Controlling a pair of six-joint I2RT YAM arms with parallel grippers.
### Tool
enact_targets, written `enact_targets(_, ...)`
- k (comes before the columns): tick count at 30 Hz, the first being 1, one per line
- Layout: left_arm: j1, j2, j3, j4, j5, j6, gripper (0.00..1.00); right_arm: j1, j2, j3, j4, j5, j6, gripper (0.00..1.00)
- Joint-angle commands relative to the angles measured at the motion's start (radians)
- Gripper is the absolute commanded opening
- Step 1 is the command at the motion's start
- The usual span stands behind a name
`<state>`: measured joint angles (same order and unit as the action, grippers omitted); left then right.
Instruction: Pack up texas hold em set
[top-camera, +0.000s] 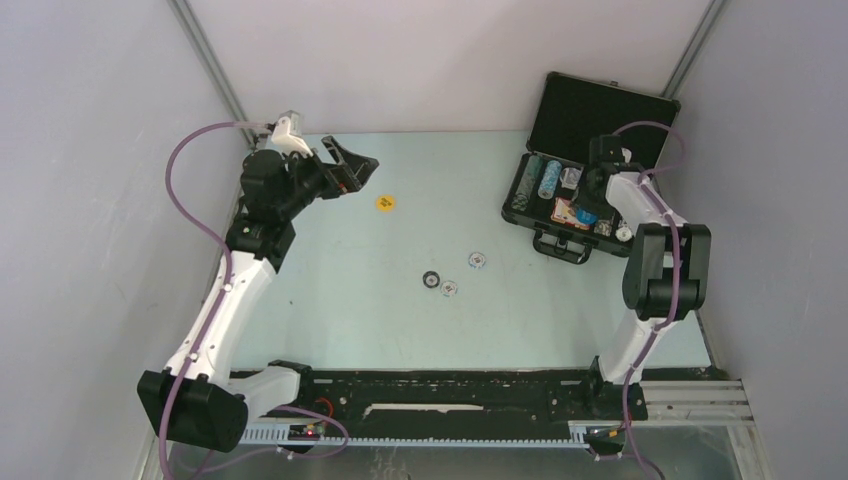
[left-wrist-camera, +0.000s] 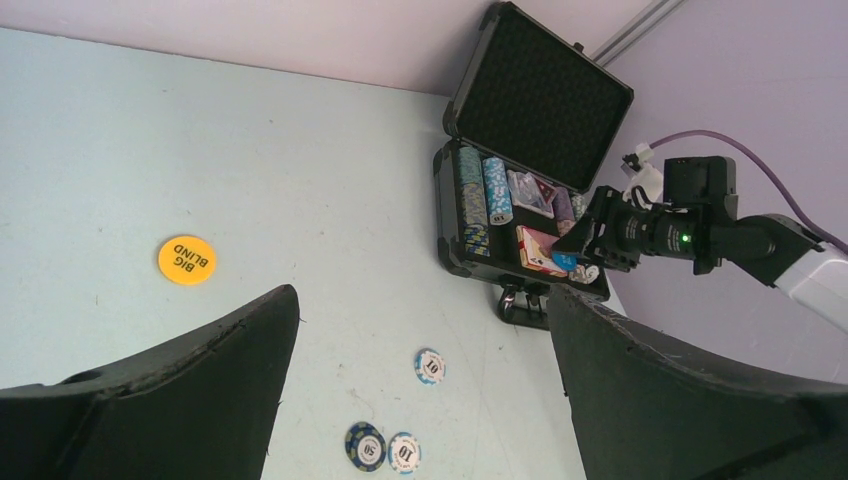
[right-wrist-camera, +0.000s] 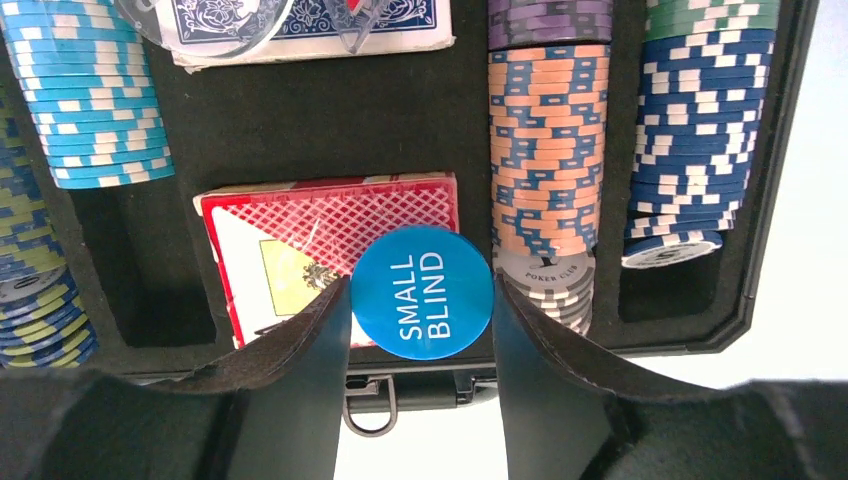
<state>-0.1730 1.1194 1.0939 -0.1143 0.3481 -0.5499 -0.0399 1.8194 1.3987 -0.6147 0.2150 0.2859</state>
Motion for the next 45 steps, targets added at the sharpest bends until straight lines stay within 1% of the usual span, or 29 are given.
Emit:
enact_targets(1, 0.010, 0.000, 0.024, 0.036, 0.022, -0.006, 1.00, -0.003, 0.026, 0.050, 0.014, 0.001, 0.001, 0.54)
enact_targets(7, 0.013, 0.003, 0.024, 0.040, 0.029, -0.012, 1.00, -0.002, 0.045, 0.052, 0.020, 0.000, -0.001, 0.57)
enact_targets(11, 0.015, 0.003, 0.024, 0.041, 0.030, -0.013, 1.00, 0.005, 0.054, 0.052, 0.019, -0.004, 0.000, 0.61)
enact_targets(19, 0.014, 0.001, 0.024, 0.042, 0.030, -0.011, 1.00, 0.021, 0.030, 0.068, 0.016, -0.002, -0.008, 0.78)
enact_targets(22, 0.015, 0.000, 0.024, 0.041, 0.024, -0.006, 1.00, 0.036, 0.003, 0.097, -0.011, 0.032, -0.008, 0.83)
enact_targets(27, 0.015, -0.008, 0.024, 0.041, 0.019, -0.001, 1.00, 0.130, -0.073, 0.121, -0.022, 0.097, -0.017, 0.90)
enact_targets(30, 0.014, -0.013, 0.023, 0.041, 0.013, 0.002, 1.00, 0.207, -0.084, 0.134, 0.012, 0.066, -0.017, 0.91)
enact_targets(34, 0.015, -0.009, 0.026, 0.030, -0.005, 0.014, 1.00, 0.347, -0.022, 0.168, 0.085, 0.028, -0.020, 0.92)
enact_targets(39, 0.015, -0.002, 0.027, 0.013, -0.041, 0.037, 1.00, 0.499, 0.118, 0.298, 0.099, -0.018, 0.003, 0.92)
enact_targets(40, 0.015, 0.004, 0.027, 0.007, -0.051, 0.041, 1.00, 0.516, 0.133, 0.313, 0.105, -0.034, 0.013, 0.92)
enact_targets(42, 0.015, 0.023, 0.029, -0.003, -0.067, 0.050, 1.00, 0.530, 0.148, 0.320, 0.119, -0.114, 0.042, 0.92)
enact_targets(45, 0.014, 0.071, 0.031, -0.022, -0.100, 0.075, 1.00, 0.537, 0.121, 0.281, 0.135, -0.158, 0.067, 0.91)
